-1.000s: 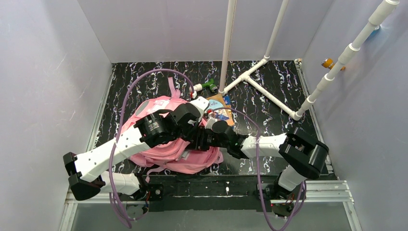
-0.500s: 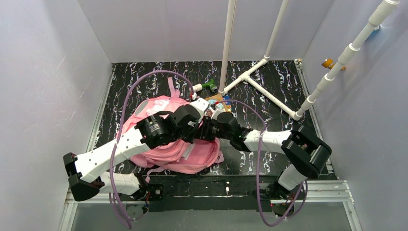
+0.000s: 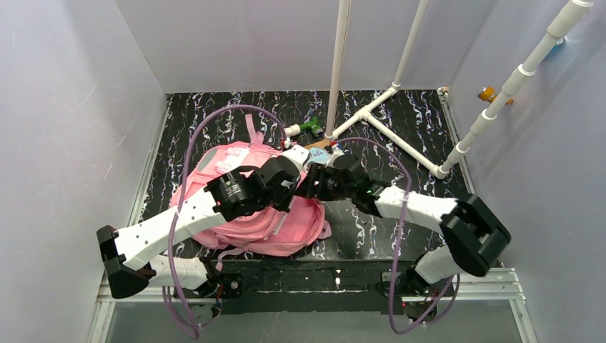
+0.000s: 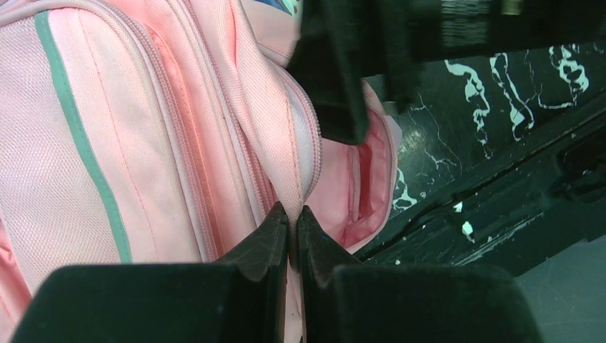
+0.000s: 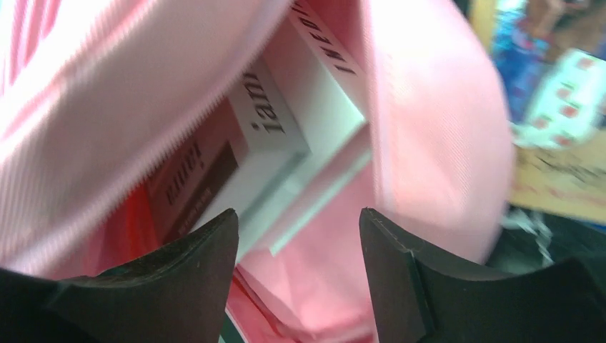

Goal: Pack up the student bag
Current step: Place the book in the student bag, then zip the student bag at the center of the board.

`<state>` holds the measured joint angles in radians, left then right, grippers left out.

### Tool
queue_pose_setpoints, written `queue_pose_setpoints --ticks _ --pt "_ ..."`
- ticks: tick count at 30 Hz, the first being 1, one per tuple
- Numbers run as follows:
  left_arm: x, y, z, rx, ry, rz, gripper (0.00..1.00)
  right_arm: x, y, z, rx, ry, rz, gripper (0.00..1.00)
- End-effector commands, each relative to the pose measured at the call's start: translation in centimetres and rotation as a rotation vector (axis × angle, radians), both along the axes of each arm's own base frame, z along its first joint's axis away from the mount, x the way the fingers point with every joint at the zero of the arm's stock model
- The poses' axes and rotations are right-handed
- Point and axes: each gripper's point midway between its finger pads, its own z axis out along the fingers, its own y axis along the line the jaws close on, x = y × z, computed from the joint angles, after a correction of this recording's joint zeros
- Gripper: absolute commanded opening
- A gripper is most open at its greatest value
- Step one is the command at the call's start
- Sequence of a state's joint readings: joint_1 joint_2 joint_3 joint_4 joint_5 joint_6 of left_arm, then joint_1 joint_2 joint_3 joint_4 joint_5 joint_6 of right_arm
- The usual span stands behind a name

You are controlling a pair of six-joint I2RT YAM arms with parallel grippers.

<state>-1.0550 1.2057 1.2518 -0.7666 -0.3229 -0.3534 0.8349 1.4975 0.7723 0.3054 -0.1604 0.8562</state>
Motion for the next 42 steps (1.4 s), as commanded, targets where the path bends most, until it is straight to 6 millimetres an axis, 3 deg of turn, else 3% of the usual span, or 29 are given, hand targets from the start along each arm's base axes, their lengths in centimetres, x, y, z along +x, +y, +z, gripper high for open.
queue_pose_setpoints --ticks 1,5,8,17,19,24,30,33,39,42 --pt "2.7 -0.9 3.3 -0.112 -0.060 0.098 0.00 -2.5 -4.9 -0.5 -0.138 0.005 0.018 0.75" --pt "4.9 -0.3 3.7 -0.163 -0.021 0.200 0.00 -4.0 -7.9 1.1 -0.199 -0.060 -0.004 0.88" --pt "6.0 -0.2 4.2 -0.239 0.015 0.247 0.00 -5.9 -7.3 2.0 -0.147 -0.124 0.030 0.88" --pt "6.6 -1.0 5.7 -0.275 0.036 0.193 0.00 -12.5 1.8 4.0 -0.012 -0.395 0.151 0.84" --pt "6.3 -1.2 5.8 -0.288 0.050 0.177 0.00 -12.8 3.2 3.4 -0.004 -0.422 0.121 0.77" --pt "5.4 -1.9 6.1 -0.301 0.099 0.133 0.00 -14.0 6.8 2.3 0.000 -0.524 0.089 0.73" --pt "4.9 -1.1 6.2 -0.294 0.095 0.141 0.00 -15.6 10.1 1.3 -0.069 -0.616 0.054 0.62" --pt "4.8 -1.0 6.3 -0.294 0.097 0.132 0.00 -15.6 10.4 1.8 -0.110 -0.648 0.030 0.61" --pt "4.5 -1.1 6.0 -0.300 0.113 0.125 0.00 -15.1 8.5 2.8 -0.224 -0.686 -0.001 0.65" --pt "4.4 -1.4 6.4 -0.317 0.115 0.116 0.00 -16.4 8.5 3.4 -0.193 -0.671 0.062 0.68"
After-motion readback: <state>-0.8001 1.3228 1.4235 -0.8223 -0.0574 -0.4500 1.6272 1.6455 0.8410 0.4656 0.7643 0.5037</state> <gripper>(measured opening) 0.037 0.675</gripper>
